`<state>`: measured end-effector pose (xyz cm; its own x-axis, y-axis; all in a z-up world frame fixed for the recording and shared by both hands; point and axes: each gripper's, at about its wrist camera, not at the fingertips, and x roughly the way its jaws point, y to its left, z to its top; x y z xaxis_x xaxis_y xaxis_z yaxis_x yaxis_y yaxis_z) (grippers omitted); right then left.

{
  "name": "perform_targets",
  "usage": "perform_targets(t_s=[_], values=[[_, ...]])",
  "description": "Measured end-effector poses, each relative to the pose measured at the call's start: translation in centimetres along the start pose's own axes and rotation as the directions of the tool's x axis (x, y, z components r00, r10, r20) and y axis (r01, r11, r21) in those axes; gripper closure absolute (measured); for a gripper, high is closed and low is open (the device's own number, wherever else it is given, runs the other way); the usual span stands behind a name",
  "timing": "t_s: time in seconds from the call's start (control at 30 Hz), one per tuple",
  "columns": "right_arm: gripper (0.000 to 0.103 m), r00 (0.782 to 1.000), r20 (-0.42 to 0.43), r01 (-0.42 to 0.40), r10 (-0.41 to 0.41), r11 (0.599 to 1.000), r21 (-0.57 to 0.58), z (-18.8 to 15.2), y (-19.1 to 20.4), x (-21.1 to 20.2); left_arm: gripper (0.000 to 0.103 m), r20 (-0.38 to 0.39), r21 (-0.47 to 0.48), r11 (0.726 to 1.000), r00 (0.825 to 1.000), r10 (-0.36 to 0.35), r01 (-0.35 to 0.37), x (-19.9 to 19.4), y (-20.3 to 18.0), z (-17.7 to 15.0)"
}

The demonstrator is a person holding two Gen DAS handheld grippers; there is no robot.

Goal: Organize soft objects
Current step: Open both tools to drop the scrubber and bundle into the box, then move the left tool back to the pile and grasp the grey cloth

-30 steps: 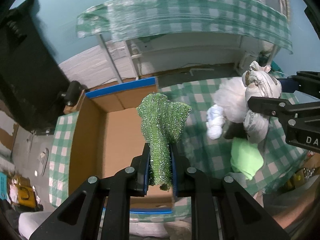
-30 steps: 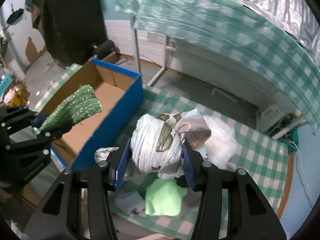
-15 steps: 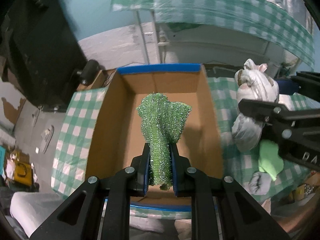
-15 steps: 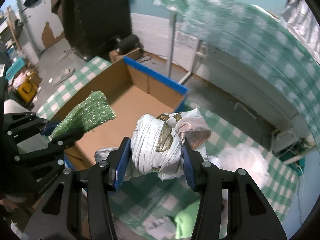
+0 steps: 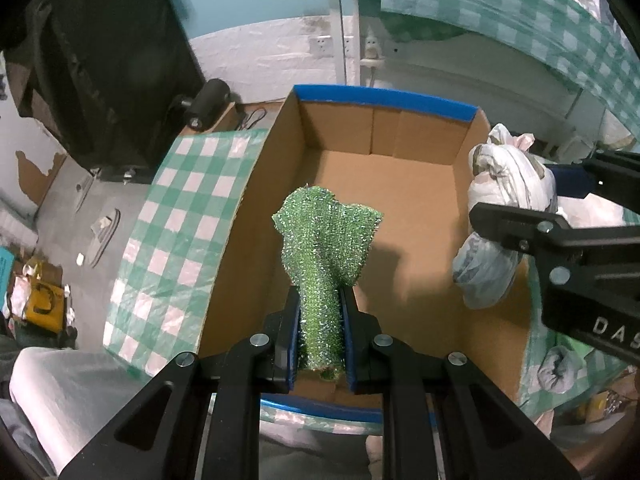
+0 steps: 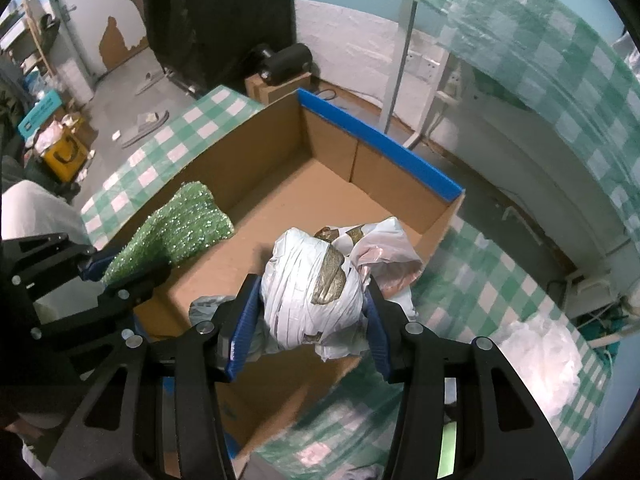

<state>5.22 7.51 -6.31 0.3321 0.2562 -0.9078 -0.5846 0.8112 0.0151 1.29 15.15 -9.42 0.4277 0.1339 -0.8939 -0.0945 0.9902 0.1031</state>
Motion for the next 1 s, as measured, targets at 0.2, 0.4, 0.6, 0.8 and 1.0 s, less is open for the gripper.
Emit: perform_targets(t_s=[0.2,0.4,0.6,0.8,1.0], values=[[0.037,1.0,-0.009,0.021,-0.021,1.0,-0.002,0.1,0.0,0.3,0.066,-0.01,-0.013,0.999,0.999,0.031,-0.031,0.5,0.5,-0.2],[0.026,0.999,0.022,0.04,-0.04,0.999,0.008,0.1,-0.5,-0.3,0.056,0.016,-0.01,0.999,0.999,0.042,-0.042,-0.2,0.3,0.1],[0.025,0.998,0.04,0.04,-0.042,0.998,0.044,-0.5,-1.9,-1.7,0.051,0.036,0.005,1.0,0.999,0.029,-0.029,-0.8,-0.3,0.1],[0.025,0.997,0.047,0.05,-0.055,0.995,0.09,-1.6,-3.8,-2.9,0.049,0.061,0.035,0.999,0.998,-0.005,0.003,-1.7,-2.1,0.5],[0.025,0.996,0.052,0.065,-0.072,0.99,0.121,-3.1,-5.9,-4.3,0.045,0.076,0.088,0.996,0.996,-0.038,0.032,-2.4,-4.6,0.9]])
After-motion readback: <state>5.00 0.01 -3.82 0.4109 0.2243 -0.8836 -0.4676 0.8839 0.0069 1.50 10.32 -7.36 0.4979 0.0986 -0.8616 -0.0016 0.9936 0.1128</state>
